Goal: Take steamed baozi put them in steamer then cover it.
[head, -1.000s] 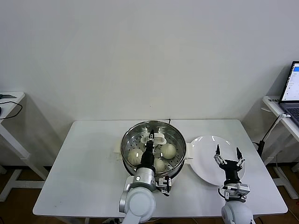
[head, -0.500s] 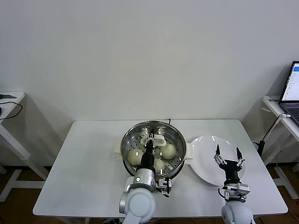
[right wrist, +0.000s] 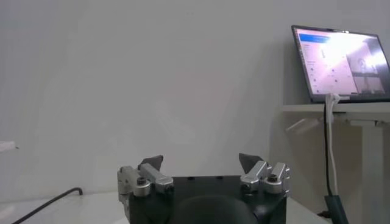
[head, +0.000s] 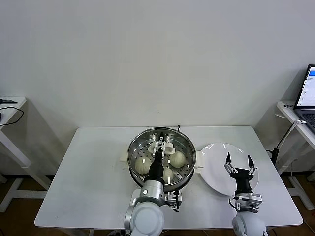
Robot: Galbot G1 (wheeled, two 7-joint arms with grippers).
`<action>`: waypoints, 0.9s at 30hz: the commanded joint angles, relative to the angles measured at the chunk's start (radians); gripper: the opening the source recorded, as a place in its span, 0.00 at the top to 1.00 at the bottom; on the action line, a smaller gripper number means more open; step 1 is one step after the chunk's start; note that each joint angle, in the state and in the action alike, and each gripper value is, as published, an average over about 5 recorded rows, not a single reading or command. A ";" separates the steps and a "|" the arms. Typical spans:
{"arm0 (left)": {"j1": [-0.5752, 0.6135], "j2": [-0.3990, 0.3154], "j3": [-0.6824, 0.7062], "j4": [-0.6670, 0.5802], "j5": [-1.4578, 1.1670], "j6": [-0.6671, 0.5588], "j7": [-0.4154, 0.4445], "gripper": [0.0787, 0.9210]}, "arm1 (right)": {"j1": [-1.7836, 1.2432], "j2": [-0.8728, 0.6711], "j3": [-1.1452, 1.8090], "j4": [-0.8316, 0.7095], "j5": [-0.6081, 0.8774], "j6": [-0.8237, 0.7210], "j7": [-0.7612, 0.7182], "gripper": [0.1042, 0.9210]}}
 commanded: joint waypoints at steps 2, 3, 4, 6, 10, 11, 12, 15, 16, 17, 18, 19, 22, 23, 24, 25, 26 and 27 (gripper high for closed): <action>0.048 0.075 0.005 -0.157 -0.047 0.005 0.016 0.14 | 0.005 -0.001 -0.003 0.004 0.000 -0.002 0.000 0.12; 0.057 0.088 0.003 -0.174 -0.055 0.005 0.017 0.13 | 0.006 -0.001 -0.004 0.004 -0.001 -0.002 -0.001 0.12; 0.067 0.101 0.001 -0.190 -0.063 0.005 0.018 0.12 | 0.007 -0.001 -0.004 0.004 -0.001 -0.002 -0.001 0.12; 0.093 0.133 -0.007 -0.231 -0.088 0.006 0.023 0.12 | 0.008 -0.002 -0.004 0.005 -0.004 -0.002 -0.002 0.12; 0.164 0.221 -0.051 -0.330 -0.172 0.004 0.031 0.12 | 0.008 -0.008 -0.002 0.010 -0.016 -0.013 -0.001 0.12; 0.184 0.245 -0.071 -0.352 -0.200 0.002 0.030 0.12 | 0.008 -0.011 -0.002 0.013 -0.017 -0.020 0.000 0.12; 0.205 0.267 -0.094 -0.374 -0.231 -0.001 0.027 0.12 | 0.007 -0.015 -0.001 0.017 -0.015 -0.032 0.002 0.12; 0.261 0.315 -0.184 -0.431 -0.398 -0.005 -0.020 0.12 | 0.002 -0.027 -0.002 0.038 0.006 -0.065 0.002 0.12; 0.279 0.323 -0.225 -0.449 -0.501 -0.003 -0.058 0.12 | -0.002 -0.031 -0.003 0.051 0.021 -0.078 -0.001 0.12; 0.293 0.327 -0.269 -0.461 -0.612 -0.002 -0.099 0.12 | -0.006 -0.035 -0.004 0.065 0.038 -0.087 -0.005 0.12; 0.305 0.327 -0.316 -0.469 -0.751 -0.001 -0.147 0.12 | -0.013 -0.040 -0.004 0.081 0.058 -0.098 -0.013 0.12; 0.312 0.322 -0.375 -0.469 -0.899 -0.003 -0.202 0.12 | -0.021 -0.046 -0.003 0.099 0.082 -0.111 -0.022 0.12; 0.310 0.299 -0.545 -0.429 -1.291 -0.036 -0.327 0.12 | -0.044 -0.062 0.001 0.143 0.138 -0.137 -0.048 0.12; 0.305 0.292 -0.599 -0.402 -1.402 -0.056 -0.353 0.12 | -0.050 -0.066 0.003 0.152 0.153 -0.143 -0.052 0.12; 0.297 0.290 -0.640 -0.373 -1.494 -0.083 -0.363 0.12 | -0.054 -0.070 0.005 0.156 0.164 -0.144 -0.056 0.12; 0.287 0.288 -0.681 -0.335 -1.589 -0.113 -0.369 0.12 | -0.058 -0.075 0.006 0.160 0.175 -0.146 -0.060 0.12; 0.275 0.287 -0.716 -0.295 -1.677 -0.138 -0.370 0.12 | -0.062 -0.079 0.007 0.164 0.185 -0.149 -0.062 0.12; 0.265 0.287 -0.742 -0.256 -1.734 -0.159 -0.363 0.12 | -0.065 -0.082 0.008 0.166 0.193 -0.153 -0.062 0.12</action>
